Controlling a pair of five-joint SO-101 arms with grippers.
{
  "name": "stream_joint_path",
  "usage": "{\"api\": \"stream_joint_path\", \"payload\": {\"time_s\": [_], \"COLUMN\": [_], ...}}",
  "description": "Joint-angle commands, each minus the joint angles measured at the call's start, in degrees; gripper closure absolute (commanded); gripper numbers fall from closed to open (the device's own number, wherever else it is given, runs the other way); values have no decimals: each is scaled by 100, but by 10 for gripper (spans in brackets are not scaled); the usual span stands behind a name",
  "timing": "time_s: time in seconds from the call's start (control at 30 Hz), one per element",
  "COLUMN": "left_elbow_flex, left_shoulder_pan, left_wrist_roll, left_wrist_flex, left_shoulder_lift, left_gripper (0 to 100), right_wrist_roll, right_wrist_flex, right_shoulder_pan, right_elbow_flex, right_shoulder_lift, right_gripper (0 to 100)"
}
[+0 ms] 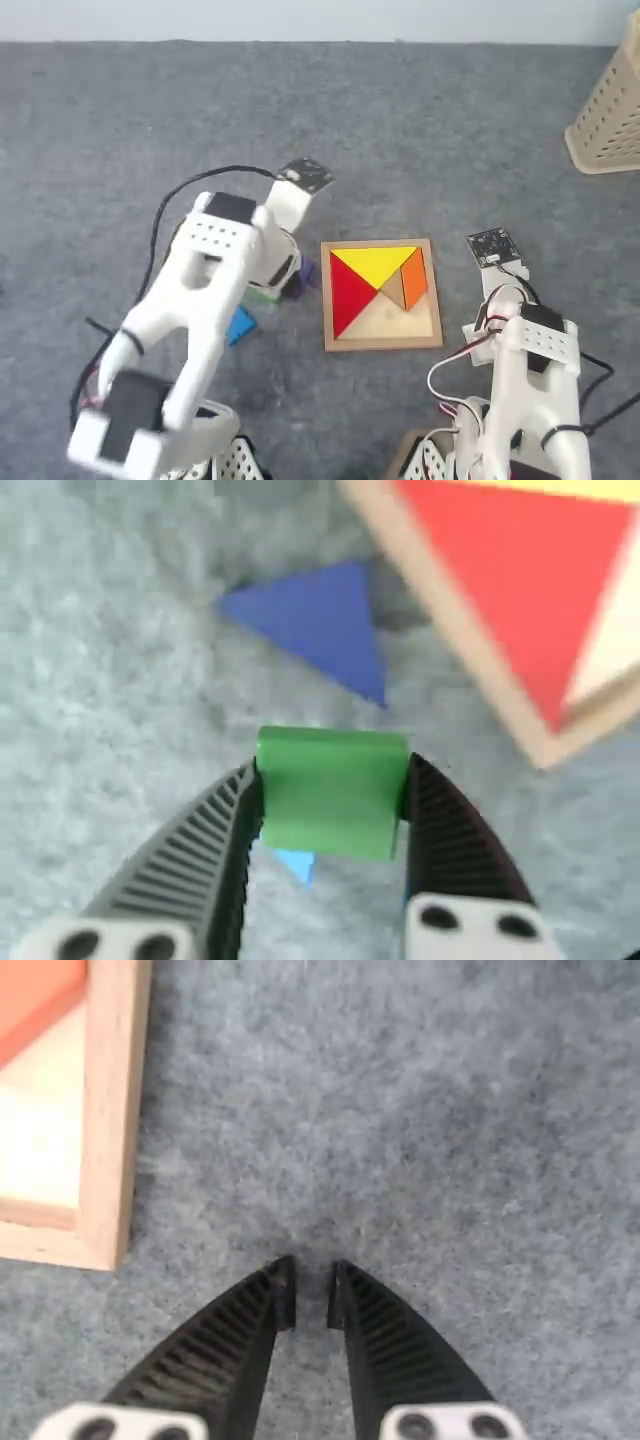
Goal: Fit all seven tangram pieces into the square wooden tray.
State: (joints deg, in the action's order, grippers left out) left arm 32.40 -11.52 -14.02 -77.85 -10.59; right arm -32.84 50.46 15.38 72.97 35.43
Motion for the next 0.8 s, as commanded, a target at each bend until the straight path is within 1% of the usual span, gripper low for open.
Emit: {"api": "stream_joint_path", "payload": {"time_s": [0.0, 0.1, 0.23, 0.33, 0.43, 0.57, 0.67, 0.77], "left_elbow_flex": [4, 4, -31, -57, -66, -84, -84, -119], "left_shoulder_pan": [-519, -1090, -1802, -2207, -2470, -2725, -2752, -2734], "left_wrist_roll": [229, 316, 897, 1125, 1292, 1398, 1424, 1837], "left_wrist_flex": [-97, 141, 598, 809, 1011, 1240, 1521, 1802], "left_shoulder_lift": [-791, -826, -818, -818, -818, -730, -229, 334], "left_gripper": [869, 869, 869, 870, 870, 870, 870, 870], "right_wrist_roll": [-114, -114, -114, -105, 105, 158, 158, 158], "right_wrist_flex": [-84, -84, -84, -84, -127, -163, -163, -163], "right_shoulder_pan": [101, 101, 101, 101, 101, 110, 110, 110], "right_elbow_flex": [18, 18, 18, 18, 18, 18, 18, 26], "right_shoulder_lift": [101, 101, 101, 101, 101, 101, 101, 101], "right_gripper": [907, 907, 908, 908, 908, 908, 908, 908]}}
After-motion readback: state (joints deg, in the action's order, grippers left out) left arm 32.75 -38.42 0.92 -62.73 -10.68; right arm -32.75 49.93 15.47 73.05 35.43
